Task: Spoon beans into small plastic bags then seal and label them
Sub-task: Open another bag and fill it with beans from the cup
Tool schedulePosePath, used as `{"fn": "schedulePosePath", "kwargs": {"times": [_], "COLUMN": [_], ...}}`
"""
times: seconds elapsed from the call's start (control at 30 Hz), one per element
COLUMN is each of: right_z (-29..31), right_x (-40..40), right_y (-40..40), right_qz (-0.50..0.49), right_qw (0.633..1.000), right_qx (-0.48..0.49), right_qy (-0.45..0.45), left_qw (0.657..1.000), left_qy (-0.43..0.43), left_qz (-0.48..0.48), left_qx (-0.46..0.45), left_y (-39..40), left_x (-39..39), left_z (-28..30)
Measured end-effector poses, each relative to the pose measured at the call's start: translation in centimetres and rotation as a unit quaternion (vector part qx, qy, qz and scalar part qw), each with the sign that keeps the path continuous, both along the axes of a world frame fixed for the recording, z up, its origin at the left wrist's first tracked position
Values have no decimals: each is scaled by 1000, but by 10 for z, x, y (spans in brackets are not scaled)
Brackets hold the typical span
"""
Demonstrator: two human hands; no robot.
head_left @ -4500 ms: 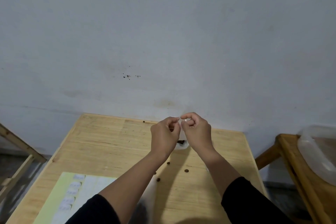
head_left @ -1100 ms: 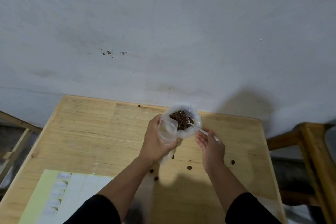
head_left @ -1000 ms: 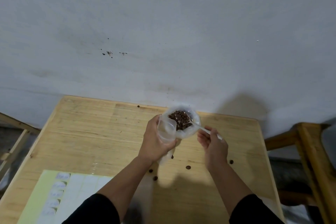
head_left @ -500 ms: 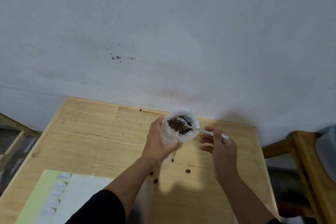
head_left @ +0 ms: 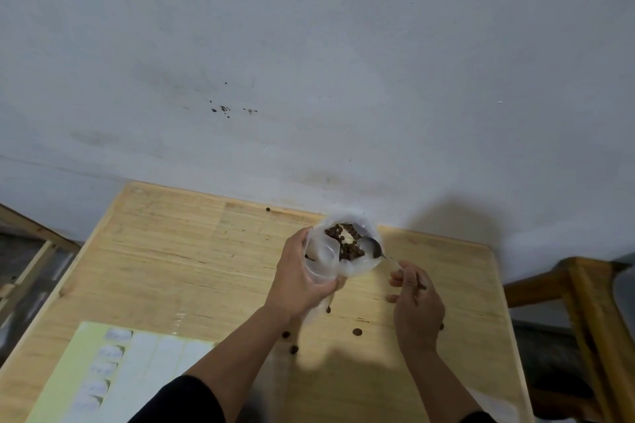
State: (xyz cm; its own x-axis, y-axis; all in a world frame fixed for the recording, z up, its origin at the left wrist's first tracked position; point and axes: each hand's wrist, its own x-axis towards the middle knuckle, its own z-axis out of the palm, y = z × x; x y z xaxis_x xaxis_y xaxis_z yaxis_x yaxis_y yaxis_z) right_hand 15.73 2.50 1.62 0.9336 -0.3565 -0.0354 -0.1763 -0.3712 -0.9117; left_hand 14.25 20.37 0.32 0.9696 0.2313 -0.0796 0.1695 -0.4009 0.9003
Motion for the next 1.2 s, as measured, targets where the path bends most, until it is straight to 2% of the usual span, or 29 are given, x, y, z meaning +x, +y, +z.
{"fn": "schedulePosePath", "kwargs": {"times": [0.1,0.23,0.4,0.53,0.67,0.87,1.07,1.2], "right_z": [-13,-13,-4,7,24,55,65,50], "right_x": [-4,-4,6,9,10,-2,-18,-11], "right_y": [10,26,30,21,12,11,17,13], "right_qz": [-28,-41,-49,-72,-73,-12,79,35], "right_qw": [995,964,930,921,927,945,985,995], "right_qx": [85,237,316,345,347,322,145,63], "right_qy": [40,111,182,168,123,57,-49,-72], "left_qw": [1000,1000,1000,1000,1000,1000,1000,1000], "left_qy": [7,10,10,16,20,16,10,11], "left_qz": [2,2,-5,-8,-6,-11,-10,-12], "left_qx": [-1,5,12,11,-2,9,8,6], "left_y": [-1,-1,-1,-1,-1,-3,-2,-1], "left_x": [1,2,2,3,3,3,3,3], "left_z": [-2,-1,1,1,0,1,3,3]}}
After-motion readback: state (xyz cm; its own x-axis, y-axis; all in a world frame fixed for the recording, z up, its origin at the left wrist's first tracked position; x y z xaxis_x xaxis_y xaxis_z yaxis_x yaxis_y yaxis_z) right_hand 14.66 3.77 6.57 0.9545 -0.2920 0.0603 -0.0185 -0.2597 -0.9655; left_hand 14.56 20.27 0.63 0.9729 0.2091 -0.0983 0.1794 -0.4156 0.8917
